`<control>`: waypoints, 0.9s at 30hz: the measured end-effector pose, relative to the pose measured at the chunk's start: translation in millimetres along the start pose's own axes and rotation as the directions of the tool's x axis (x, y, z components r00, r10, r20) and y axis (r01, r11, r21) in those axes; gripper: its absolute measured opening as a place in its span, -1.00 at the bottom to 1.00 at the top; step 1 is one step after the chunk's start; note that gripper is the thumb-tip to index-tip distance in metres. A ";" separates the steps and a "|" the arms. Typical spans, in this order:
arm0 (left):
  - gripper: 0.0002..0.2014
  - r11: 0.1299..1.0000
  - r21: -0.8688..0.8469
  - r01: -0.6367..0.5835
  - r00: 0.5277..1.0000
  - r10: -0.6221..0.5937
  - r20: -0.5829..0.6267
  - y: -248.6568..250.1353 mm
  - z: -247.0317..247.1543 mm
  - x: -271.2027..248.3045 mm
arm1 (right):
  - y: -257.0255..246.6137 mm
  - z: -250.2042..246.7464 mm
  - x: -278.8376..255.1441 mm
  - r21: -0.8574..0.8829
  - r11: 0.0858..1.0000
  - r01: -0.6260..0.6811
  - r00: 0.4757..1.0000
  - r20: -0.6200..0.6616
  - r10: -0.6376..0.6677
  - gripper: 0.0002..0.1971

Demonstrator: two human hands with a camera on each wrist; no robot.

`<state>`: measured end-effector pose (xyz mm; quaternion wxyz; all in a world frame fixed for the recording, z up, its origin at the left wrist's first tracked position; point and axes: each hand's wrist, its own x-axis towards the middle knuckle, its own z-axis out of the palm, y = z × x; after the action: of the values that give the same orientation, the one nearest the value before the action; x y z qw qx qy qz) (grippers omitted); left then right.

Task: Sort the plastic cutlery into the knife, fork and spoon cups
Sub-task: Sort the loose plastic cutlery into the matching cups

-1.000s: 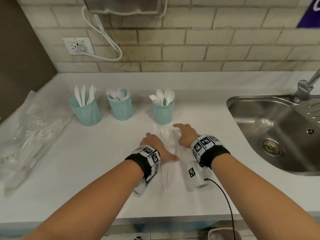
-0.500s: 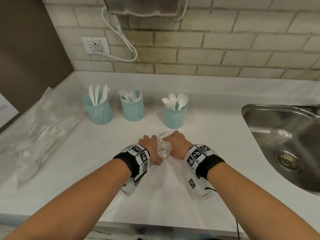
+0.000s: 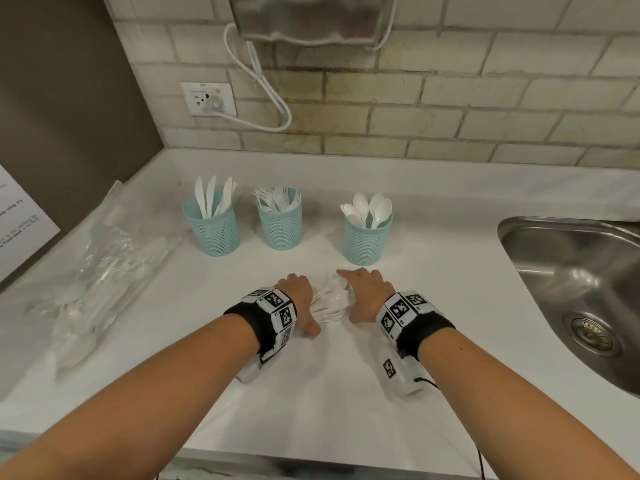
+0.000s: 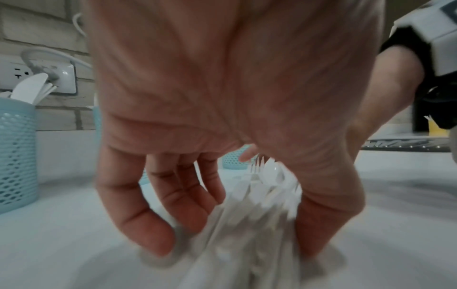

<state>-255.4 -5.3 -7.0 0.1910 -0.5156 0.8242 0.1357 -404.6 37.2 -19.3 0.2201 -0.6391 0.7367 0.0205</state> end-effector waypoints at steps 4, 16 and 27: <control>-0.32 0.998 -0.047 -0.038 0.999 0.038 0.018 -5.0 -2.3 4.5 | -5.7 2.8 1.1 0.075 0.997 0.015 1.000 0.005 -0.016 -0.35; -0.50 0.986 0.035 -0.165 0.984 0.167 -0.060 -12.1 13.3 8.2 | -20.7 15.9 -1.8 0.250 0.966 0.069 0.998 -0.029 -0.064 -0.49; -0.58 0.956 -0.132 -0.263 0.958 0.243 -0.150 -39.1 11.8 10.1 | -19.8 12.1 -2.7 0.709 0.688 0.154 0.986 -0.154 -0.063 -0.14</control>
<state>-222.1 -25.3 -23.1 0.0775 -0.4266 0.8817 0.1862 -381.9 39.8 -24.3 0.4094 -0.5447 0.6585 -0.3195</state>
